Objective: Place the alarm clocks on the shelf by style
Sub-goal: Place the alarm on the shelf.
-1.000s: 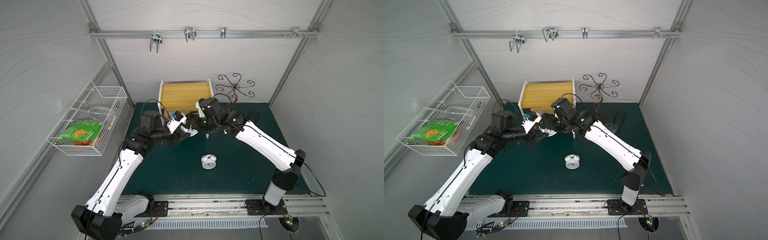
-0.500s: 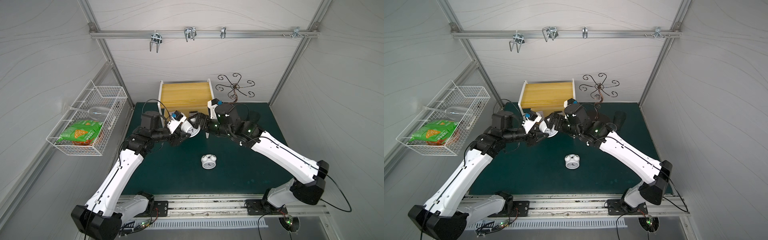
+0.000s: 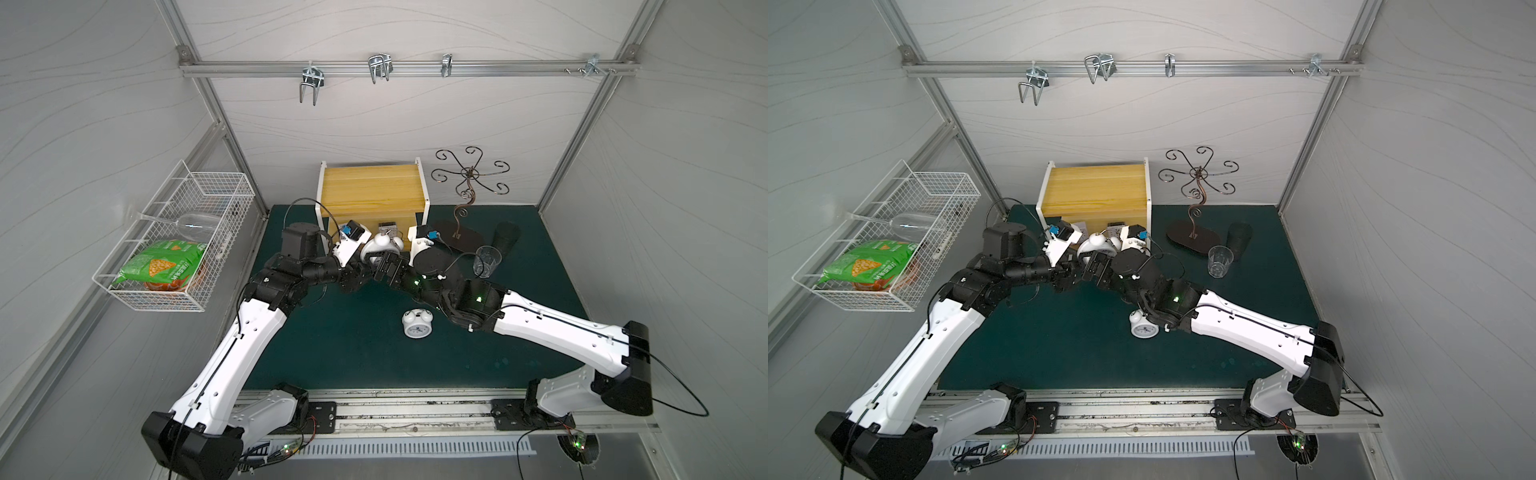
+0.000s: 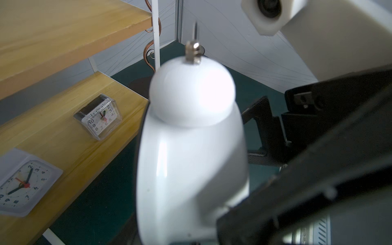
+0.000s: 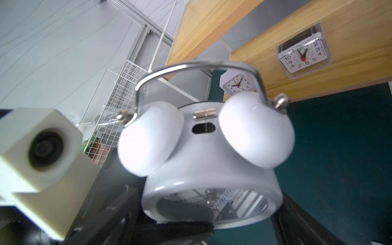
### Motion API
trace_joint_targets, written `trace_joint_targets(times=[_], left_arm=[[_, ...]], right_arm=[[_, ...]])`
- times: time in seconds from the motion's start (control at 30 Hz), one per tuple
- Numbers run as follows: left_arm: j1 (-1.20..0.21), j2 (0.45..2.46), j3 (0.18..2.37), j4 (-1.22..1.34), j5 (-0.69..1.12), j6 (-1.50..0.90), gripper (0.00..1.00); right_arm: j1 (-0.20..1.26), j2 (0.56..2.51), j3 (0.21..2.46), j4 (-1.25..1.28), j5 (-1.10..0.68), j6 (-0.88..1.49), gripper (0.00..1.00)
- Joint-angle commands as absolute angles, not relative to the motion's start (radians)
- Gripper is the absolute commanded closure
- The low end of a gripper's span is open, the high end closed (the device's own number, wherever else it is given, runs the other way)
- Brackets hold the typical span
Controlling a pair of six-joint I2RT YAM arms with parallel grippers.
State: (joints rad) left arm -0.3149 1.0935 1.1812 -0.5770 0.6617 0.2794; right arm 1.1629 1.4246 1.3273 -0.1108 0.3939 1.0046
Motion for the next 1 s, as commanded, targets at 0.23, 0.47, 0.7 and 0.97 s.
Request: trace_joint_targets(times=[0.23, 0.47, 0.7, 0.97], left_arm=[[-0.314, 1.067, 1.187, -0.496, 0.668, 0.27, 0.62], [-0.315, 1.066, 1.183, -0.494, 0.663, 0.273, 0.61], [-0.315, 1.066, 1.18, -0.493, 0.665, 0.273, 0.6], [-0.314, 1.059, 1.174, -0.513, 0.654, 0.288, 0.27]], right_arm=[[1.236, 1.411, 1.237, 0.123, 0.585, 1.064, 0.06], [1.27, 1.411, 1.194, 0.2, 0.663, 1.065, 0.15], [1.27, 1.423, 1.195, 0.226, 0.661, 1.052, 0.21], [1.256, 1.42, 1.262, 0.164, 0.661, 0.884, 0.33]])
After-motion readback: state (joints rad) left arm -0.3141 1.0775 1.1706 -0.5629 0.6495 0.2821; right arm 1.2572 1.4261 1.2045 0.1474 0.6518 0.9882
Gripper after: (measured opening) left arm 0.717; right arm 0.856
